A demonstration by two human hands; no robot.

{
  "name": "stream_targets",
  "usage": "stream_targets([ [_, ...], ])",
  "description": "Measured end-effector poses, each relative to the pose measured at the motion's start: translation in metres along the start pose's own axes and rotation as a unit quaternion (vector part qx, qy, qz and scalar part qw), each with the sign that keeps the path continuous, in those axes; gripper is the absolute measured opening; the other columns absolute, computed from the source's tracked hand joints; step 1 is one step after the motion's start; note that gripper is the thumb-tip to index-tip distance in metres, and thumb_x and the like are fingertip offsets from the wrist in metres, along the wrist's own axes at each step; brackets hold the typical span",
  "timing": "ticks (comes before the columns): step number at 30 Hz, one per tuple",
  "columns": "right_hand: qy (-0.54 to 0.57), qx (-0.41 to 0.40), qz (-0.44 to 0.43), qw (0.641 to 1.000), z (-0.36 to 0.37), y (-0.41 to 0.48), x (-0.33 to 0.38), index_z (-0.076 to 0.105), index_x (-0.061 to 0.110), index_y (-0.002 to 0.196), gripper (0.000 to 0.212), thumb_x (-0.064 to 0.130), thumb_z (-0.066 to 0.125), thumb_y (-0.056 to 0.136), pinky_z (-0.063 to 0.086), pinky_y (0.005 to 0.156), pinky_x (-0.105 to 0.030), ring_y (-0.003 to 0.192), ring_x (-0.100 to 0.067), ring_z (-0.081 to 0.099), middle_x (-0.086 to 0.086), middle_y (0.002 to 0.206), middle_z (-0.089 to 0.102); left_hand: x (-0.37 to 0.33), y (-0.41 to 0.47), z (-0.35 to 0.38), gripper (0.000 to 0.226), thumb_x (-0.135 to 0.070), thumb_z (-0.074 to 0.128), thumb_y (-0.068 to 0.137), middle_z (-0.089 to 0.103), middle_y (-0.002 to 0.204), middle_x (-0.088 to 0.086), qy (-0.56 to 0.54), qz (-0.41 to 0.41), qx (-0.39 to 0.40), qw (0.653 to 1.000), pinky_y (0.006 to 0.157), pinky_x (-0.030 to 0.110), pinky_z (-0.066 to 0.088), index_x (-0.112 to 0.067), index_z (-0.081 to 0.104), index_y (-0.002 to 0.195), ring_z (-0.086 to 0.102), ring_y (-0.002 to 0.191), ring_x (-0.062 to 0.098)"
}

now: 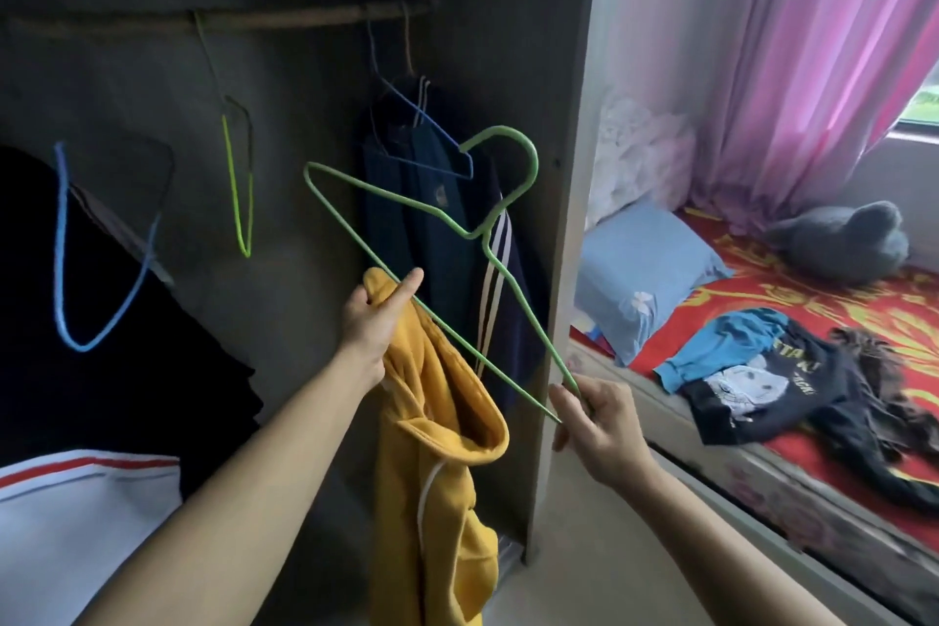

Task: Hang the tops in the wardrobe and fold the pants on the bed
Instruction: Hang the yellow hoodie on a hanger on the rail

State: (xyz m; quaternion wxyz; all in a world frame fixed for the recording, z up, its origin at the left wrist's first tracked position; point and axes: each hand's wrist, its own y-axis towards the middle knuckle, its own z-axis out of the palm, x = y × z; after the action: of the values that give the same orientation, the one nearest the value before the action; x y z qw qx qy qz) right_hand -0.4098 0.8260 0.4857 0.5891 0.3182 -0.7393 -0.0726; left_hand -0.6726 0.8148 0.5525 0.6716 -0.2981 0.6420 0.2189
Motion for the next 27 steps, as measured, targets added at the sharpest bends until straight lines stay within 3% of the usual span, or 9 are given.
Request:
stream_targets([
  [5, 0.066, 0.095, 0.077, 0.990, -0.015, 0.006, 0.003, 0.060, 0.019, 0.062, 0.036, 0.046, 0.060, 0.087, 0.053, 0.052, -0.052, 0.047, -0.017, 0.057, 0.000, 0.054, 0.058, -0.004, -0.012, 0.013, 0.022, -0.022, 0.056, 0.098, 0.064, 0.107, 0.011, 0.102, 0.065, -0.015, 0.993, 0.066, 0.030, 0.053, -0.011, 0.053, 0.116, 0.063, 0.085, 0.018],
  [7, 0.079, 0.105, 0.063, 0.989, -0.019, 0.015, 0.012, 0.063, 0.011, 0.085, 0.027, 0.037, 0.064, 0.093, 0.056, 0.054, -0.041, 0.056, -0.017, 0.061, 0.001, 0.065, 0.062, -0.005, -0.018, 0.018, 0.019, -0.024, 0.054, 0.099, 0.065, 0.102, 0.009, 0.155, 0.100, 0.011, 0.983, 0.069, 0.032, 0.056, -0.012, 0.055, 0.113, 0.065, 0.087, 0.020],
  [11, 0.163, 0.033, 0.081, 0.983, -0.014, 0.036, 0.034, 0.054, 0.023, 0.122, 0.023, 0.030, 0.055, 0.100, 0.049, 0.056, -0.023, 0.058, -0.015, 0.057, 0.004, 0.067, 0.058, -0.004, -0.029, 0.026, 0.030, -0.031, 0.062, 0.095, 0.068, 0.104, 0.003, 0.190, 0.112, 0.083, 0.972, 0.081, 0.038, 0.059, -0.019, 0.056, 0.122, 0.068, 0.093, 0.020],
  [15, 0.154, -0.011, 0.096, 0.983, -0.022, 0.040, 0.034, 0.064, 0.023, 0.120, 0.027, 0.034, 0.047, 0.102, 0.039, 0.047, -0.022, 0.049, -0.007, 0.046, 0.007, 0.058, 0.051, -0.002, -0.034, 0.022, 0.053, -0.050, 0.077, 0.074, 0.071, 0.104, 0.001, 0.098, 0.021, 0.133, 0.986, 0.073, 0.033, 0.058, -0.028, 0.056, 0.117, 0.070, 0.093, 0.020],
  [18, 0.091, 0.009, 0.116, 0.989, -0.039, 0.030, 0.027, 0.068, 0.024, 0.116, 0.028, 0.036, 0.047, 0.103, 0.041, 0.054, -0.014, 0.056, 0.001, 0.056, 0.021, 0.062, 0.061, 0.007, -0.028, 0.016, 0.051, -0.051, 0.070, 0.082, 0.070, 0.111, 0.003, 0.097, 0.003, 0.096, 0.991, 0.075, 0.034, 0.057, -0.025, 0.056, 0.123, 0.068, 0.097, 0.021],
  [20, 0.008, 0.037, 0.132, 0.991, -0.051, 0.024, 0.016, 0.070, 0.024, 0.115, 0.031, 0.039, 0.046, 0.103, 0.052, 0.073, -0.021, 0.080, 0.002, 0.065, 0.024, 0.086, 0.069, 0.012, -0.025, 0.014, 0.034, -0.035, 0.058, 0.097, 0.065, 0.118, 0.004, 0.174, 0.039, 0.070, 0.982, 0.081, 0.038, 0.058, -0.023, 0.053, 0.128, 0.064, 0.101, 0.022],
  [22, -0.075, 0.069, 0.141, 0.985, -0.063, 0.018, 0.005, 0.074, 0.025, 0.108, 0.029, 0.035, 0.047, 0.103, 0.052, 0.087, -0.028, 0.094, 0.004, 0.064, 0.019, 0.101, 0.071, 0.014, -0.025, 0.013, 0.020, -0.028, 0.046, 0.103, 0.063, 0.108, -0.003, 0.315, 0.126, 0.062, 0.939, 0.073, 0.035, 0.058, -0.027, 0.054, 0.121, 0.063, 0.093, 0.017],
  [24, -0.105, 0.095, 0.144, 0.979, -0.074, 0.012, 0.005, 0.075, 0.023, 0.099, 0.028, 0.027, 0.048, 0.104, 0.045, 0.074, -0.019, 0.077, 0.013, 0.059, 0.026, 0.081, 0.068, 0.015, -0.026, 0.015, 0.022, -0.026, 0.042, 0.104, 0.060, 0.101, -0.009, 0.392, 0.185, 0.047, 0.900, 0.065, 0.023, 0.051, -0.027, 0.057, 0.120, 0.059, 0.087, 0.010],
  [27, -0.101, 0.146, 0.151, 0.972, -0.081, 0.010, 0.012, 0.074, 0.014, 0.097, 0.030, 0.021, 0.046, 0.105, 0.035, 0.054, -0.008, 0.056, 0.015, 0.053, 0.036, 0.053, 0.054, 0.018, -0.020, 0.016, 0.024, -0.024, 0.042, 0.104, 0.062, 0.100, -0.006, 0.389, 0.203, 0.017, 0.899, 0.069, 0.020, 0.047, -0.021, 0.061, 0.117, 0.062, 0.091, 0.012],
])
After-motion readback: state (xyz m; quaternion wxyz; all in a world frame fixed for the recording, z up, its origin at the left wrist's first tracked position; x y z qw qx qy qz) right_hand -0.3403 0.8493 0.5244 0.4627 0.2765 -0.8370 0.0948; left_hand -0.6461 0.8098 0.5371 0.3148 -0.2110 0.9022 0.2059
